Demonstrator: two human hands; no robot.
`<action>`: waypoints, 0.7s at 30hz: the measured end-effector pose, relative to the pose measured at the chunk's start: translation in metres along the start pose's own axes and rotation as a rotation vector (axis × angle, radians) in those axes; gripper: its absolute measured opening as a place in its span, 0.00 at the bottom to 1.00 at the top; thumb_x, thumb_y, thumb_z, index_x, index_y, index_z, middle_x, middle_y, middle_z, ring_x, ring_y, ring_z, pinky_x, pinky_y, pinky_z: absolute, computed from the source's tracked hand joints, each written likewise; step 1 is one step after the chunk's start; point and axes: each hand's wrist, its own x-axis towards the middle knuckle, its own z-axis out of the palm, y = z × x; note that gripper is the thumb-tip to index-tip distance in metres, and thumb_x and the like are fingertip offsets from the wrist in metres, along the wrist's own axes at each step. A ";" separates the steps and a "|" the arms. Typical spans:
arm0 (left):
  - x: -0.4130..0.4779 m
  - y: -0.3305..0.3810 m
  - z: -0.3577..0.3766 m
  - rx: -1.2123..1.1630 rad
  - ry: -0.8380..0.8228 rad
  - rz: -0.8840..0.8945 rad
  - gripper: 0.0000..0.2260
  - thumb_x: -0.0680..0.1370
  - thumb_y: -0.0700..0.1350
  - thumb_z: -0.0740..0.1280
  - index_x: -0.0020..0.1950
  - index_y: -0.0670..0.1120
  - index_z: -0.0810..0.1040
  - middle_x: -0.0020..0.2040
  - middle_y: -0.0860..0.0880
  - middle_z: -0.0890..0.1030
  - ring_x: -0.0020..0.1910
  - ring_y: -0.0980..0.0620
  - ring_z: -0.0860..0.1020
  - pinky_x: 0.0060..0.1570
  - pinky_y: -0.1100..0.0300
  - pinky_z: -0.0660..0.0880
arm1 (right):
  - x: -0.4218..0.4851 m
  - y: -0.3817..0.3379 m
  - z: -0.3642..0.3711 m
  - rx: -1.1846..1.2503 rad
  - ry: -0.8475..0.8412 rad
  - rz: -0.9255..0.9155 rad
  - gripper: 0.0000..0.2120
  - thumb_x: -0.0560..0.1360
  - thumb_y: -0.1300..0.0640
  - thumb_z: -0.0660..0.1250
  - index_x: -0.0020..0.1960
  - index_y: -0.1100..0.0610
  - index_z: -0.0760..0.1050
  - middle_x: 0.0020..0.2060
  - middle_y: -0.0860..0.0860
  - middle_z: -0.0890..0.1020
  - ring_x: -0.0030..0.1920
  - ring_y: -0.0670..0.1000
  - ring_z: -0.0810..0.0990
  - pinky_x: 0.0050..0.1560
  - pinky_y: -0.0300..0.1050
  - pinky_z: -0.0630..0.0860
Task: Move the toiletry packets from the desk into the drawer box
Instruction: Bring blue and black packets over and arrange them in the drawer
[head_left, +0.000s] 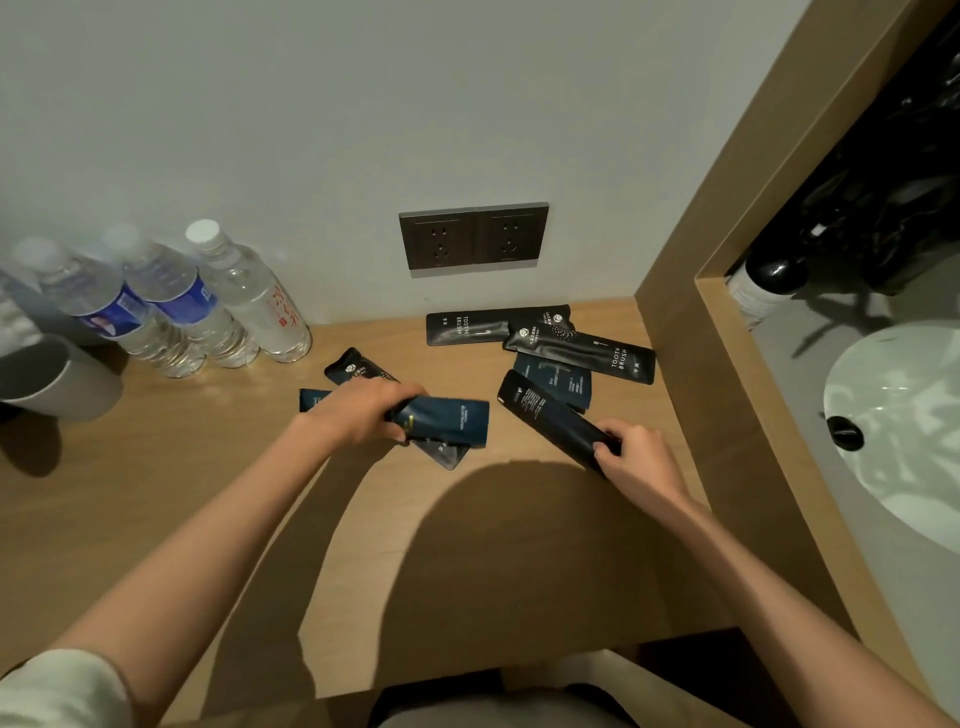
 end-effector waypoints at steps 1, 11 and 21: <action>0.001 -0.001 0.002 0.054 -0.042 0.013 0.27 0.72 0.45 0.73 0.68 0.54 0.68 0.58 0.51 0.80 0.56 0.48 0.78 0.53 0.55 0.71 | -0.002 0.000 -0.001 0.042 0.012 0.009 0.12 0.77 0.58 0.63 0.59 0.53 0.78 0.48 0.51 0.84 0.44 0.49 0.79 0.43 0.42 0.76; 0.032 0.003 0.008 0.357 -0.228 0.010 0.31 0.73 0.45 0.72 0.71 0.48 0.60 0.59 0.45 0.79 0.56 0.45 0.78 0.53 0.48 0.75 | -0.016 -0.013 -0.006 0.423 0.012 0.122 0.06 0.76 0.59 0.65 0.49 0.50 0.79 0.40 0.46 0.83 0.42 0.48 0.81 0.43 0.46 0.79; 0.048 0.007 0.008 0.485 -0.118 0.027 0.34 0.69 0.52 0.75 0.71 0.49 0.64 0.66 0.46 0.66 0.66 0.46 0.67 0.57 0.50 0.71 | -0.015 -0.025 -0.010 0.579 0.056 0.187 0.07 0.76 0.61 0.65 0.52 0.53 0.79 0.45 0.48 0.84 0.46 0.47 0.81 0.47 0.48 0.79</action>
